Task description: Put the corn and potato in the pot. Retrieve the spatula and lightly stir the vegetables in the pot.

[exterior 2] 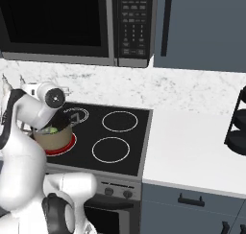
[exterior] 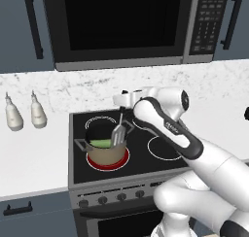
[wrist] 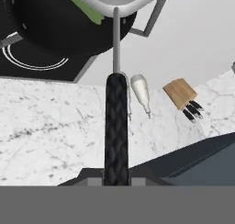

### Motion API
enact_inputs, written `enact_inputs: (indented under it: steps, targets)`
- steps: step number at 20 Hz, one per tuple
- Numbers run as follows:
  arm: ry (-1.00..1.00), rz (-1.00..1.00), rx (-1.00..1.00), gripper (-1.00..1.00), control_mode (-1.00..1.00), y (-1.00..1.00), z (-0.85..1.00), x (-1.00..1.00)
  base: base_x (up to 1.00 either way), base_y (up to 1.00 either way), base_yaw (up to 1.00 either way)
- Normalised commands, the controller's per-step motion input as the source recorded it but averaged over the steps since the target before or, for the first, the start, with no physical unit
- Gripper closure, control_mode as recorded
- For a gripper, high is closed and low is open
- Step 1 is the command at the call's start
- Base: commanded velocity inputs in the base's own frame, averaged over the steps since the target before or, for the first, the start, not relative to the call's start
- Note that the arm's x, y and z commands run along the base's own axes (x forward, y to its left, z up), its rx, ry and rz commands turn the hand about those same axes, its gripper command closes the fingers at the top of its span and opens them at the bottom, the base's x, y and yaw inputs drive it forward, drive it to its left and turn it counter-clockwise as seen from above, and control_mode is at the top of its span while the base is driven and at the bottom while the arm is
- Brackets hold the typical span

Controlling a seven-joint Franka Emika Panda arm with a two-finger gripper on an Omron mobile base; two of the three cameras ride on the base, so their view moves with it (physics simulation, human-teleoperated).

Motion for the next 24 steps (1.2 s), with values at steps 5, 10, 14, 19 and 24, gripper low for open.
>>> enact_inputs:
  steps: [5,10,14,19,24]
  targets:
    - [-0.07,-0.03,-0.13,1.00,-1.00,0.29,-0.52,0.39,0.00,0.00,0.00]
    - [-0.09,-0.04,-0.07,1.00,-1.00,0.15,-0.40,0.29,0.00,0.00,0.00]
    - [0.00,0.00,0.00,1.00,-1.00,0.00,0.09,0.17,0.00,0.00,0.00]
    - [-0.02,0.00,-0.01,1.00,-1.00,0.07,0.31,0.44,0.00,0.00,0.00]
    - [-0.04,0.00,-0.02,1.00,-1.00,0.22,0.13,0.51,0.00,0.00,0.00]
